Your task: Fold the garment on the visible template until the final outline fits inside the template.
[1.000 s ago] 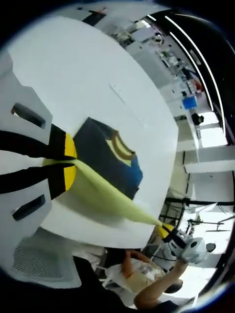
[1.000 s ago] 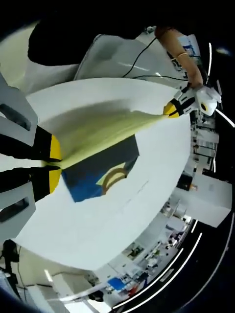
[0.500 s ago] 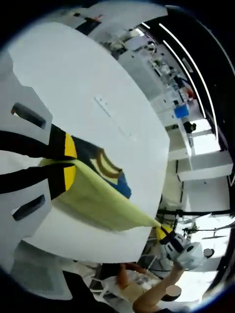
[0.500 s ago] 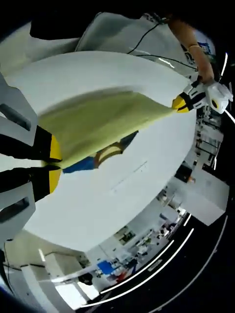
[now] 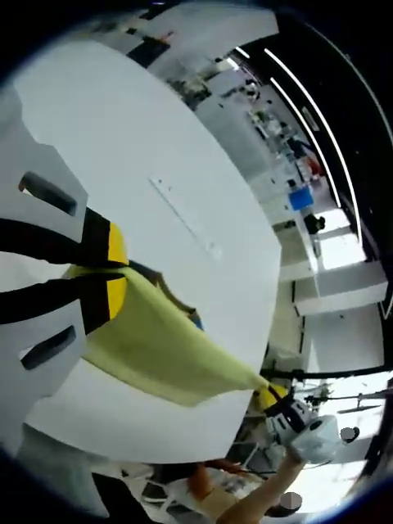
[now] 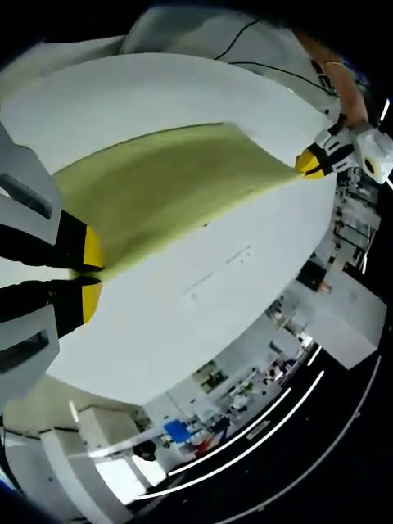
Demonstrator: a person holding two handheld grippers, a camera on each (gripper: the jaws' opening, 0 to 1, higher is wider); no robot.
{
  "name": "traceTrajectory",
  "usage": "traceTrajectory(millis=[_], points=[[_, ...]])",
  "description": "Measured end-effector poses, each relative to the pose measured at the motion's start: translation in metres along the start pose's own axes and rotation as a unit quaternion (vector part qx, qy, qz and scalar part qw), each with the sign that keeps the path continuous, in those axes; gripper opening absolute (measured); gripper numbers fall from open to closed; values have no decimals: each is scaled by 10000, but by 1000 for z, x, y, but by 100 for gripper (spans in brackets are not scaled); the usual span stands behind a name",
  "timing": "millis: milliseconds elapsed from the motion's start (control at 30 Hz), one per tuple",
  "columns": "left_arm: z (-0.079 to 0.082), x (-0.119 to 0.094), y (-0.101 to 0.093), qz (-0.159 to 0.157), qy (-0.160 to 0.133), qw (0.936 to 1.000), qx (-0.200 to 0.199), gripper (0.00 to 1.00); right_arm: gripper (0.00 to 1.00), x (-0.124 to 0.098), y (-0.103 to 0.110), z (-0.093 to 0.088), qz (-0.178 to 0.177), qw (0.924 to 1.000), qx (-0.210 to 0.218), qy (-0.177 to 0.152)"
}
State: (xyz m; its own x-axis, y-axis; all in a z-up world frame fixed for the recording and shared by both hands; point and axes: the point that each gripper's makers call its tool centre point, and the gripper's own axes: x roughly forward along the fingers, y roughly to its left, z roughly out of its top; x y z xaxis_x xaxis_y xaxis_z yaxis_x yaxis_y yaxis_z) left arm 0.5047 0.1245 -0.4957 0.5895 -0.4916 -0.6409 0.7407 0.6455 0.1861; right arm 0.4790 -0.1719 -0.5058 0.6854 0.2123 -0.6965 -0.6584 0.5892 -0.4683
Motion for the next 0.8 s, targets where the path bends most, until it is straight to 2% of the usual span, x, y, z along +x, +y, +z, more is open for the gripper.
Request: traceTrajectory(millis=[67, 167, 333, 367, 533, 633, 700, 800], points=[[0, 8, 1, 29, -28, 10000, 28, 1, 0, 7, -3, -4, -75, 9999, -103, 111], [-6, 18, 3, 47, 112, 9999, 119, 1, 0, 23, -3, -7, -95, 9997, -195, 140], [-18, 37, 8, 32, 289, 9995, 141, 1, 0, 44, 0, -16, 31, 9997, -53, 245], [-27, 53, 13, 23, 380, 9992, 91, 1, 0, 62, -3, -19, 76, 9997, 134, 211], [-40, 74, 21, 2, 466, 9989, -59, 1, 0, 86, -4, -23, 126, 9996, 131, 221], [-48, 90, 23, -19, 574, 9983, 47, 1, 0, 102, -2, -30, 251, 9989, 189, 343], [-51, 99, 25, 37, 614, 9975, 341, 1, 0, 114, 1, -36, 340, 9979, 359, 422], [-58, 113, 28, 16, 724, 9966, 396, 1, 0, 130, 4, -45, 438, 9962, 553, 516]])
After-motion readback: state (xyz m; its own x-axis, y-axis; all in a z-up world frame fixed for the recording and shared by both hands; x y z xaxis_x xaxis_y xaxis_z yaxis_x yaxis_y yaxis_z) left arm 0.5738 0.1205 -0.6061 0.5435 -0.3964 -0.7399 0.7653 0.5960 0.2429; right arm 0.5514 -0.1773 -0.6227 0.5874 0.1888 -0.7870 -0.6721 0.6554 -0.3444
